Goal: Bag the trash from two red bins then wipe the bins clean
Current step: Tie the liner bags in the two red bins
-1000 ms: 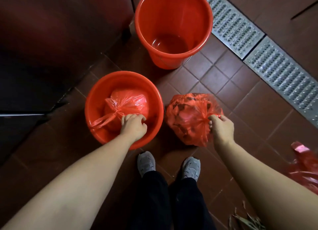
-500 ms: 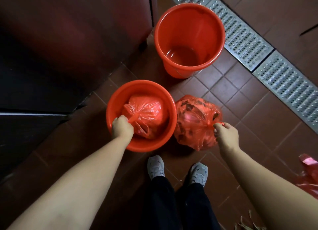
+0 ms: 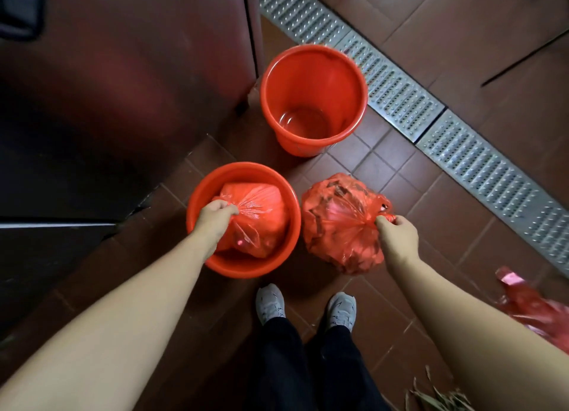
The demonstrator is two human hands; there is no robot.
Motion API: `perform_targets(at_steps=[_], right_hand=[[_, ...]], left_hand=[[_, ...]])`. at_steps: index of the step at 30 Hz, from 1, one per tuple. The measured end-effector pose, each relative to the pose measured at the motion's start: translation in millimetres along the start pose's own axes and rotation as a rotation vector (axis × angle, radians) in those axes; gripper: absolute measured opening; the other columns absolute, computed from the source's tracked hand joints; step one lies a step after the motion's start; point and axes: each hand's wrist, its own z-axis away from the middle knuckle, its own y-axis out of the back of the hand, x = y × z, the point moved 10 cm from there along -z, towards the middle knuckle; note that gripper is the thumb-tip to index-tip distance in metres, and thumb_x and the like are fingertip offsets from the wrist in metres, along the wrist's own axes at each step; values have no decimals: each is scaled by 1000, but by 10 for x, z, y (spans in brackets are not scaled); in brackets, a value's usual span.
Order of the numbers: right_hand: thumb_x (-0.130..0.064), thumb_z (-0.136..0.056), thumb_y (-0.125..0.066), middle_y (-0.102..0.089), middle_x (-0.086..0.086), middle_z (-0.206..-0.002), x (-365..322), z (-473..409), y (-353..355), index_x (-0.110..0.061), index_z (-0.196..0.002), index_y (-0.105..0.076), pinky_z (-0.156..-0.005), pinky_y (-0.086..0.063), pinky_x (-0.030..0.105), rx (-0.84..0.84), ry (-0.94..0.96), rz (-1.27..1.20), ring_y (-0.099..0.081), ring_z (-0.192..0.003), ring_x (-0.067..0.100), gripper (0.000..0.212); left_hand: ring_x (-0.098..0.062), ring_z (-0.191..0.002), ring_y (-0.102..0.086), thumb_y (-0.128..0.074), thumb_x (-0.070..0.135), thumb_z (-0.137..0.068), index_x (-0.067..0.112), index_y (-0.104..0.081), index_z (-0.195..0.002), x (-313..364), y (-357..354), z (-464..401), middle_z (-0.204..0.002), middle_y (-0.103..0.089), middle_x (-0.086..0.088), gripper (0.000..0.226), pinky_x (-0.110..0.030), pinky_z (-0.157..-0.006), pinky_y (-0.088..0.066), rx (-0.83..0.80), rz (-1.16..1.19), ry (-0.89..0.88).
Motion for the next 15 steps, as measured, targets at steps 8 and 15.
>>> perform_targets(at_steps=[8,15], right_hand=[[-25,-81,-57,-43,4,-61,-617,409,546,-16,-67,-45,-57,-37,34,18,24,34,-42,-61,21,21],[-25,-87,-56,-39,1,-60,-1607,1040,1194,-17,-63,-36,-59,-37,37,-12,138,57,-38,-60,21,32]], left_hand=[[-19,-70,-55,-61,29,-67,3,-65,-77,806,269,674,-69,-61,-3,28,-32,-70,-45,59,-27,-96],[-15,-60,-50,-61,31,-73,15,-59,-70,1535,504,1709,-60,-57,5,16,-31,-59,-41,42,-85,-207]])
